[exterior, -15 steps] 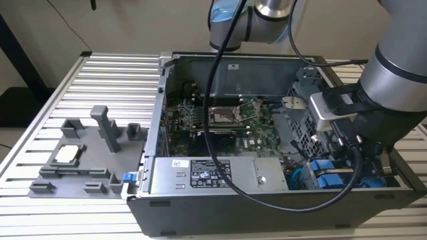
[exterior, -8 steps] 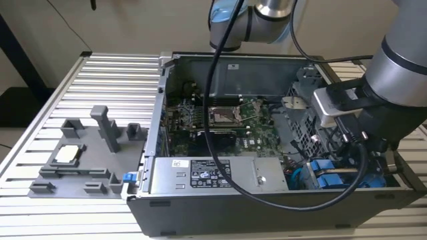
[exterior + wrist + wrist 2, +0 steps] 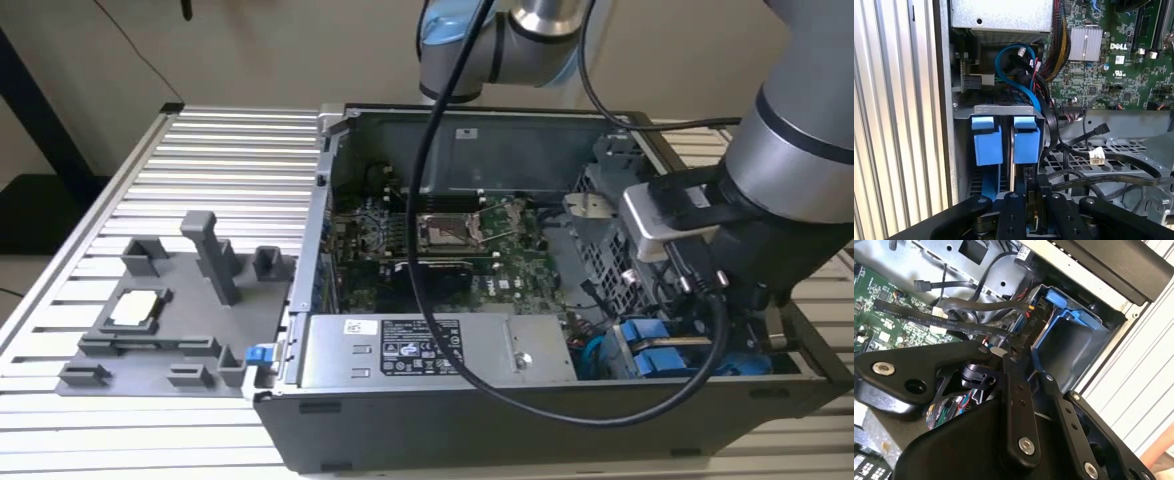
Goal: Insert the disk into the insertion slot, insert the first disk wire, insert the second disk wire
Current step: 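Insert the second disk wire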
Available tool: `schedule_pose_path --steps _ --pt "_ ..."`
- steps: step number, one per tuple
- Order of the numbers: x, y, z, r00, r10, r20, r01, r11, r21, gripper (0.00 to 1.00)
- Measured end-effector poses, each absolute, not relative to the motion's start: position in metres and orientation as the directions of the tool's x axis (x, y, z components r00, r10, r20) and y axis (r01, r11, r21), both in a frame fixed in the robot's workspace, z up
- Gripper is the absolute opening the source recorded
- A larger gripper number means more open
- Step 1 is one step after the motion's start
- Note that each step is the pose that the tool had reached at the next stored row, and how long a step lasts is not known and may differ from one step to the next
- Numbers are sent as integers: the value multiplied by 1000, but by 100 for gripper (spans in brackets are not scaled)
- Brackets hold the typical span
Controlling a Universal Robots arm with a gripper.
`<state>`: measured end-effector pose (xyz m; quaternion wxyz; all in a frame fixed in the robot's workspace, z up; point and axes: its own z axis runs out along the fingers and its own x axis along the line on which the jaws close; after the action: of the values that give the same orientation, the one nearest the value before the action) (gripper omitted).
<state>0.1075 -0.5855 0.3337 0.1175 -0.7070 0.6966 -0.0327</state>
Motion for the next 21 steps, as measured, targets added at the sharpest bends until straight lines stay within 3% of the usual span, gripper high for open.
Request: schedule_pose_path --steps 7,8,16,21 --pt "107 -585 327 26 -993 -118 -977 0 -213 22" --pt "107 -586 326 26 -993 -119 -977 0 -213 18" --pt "107 -586 323 26 -992 -122 -977 0 -213 18" --pt "107 -586 322 26 -992 -124 -977 1 -213 24"
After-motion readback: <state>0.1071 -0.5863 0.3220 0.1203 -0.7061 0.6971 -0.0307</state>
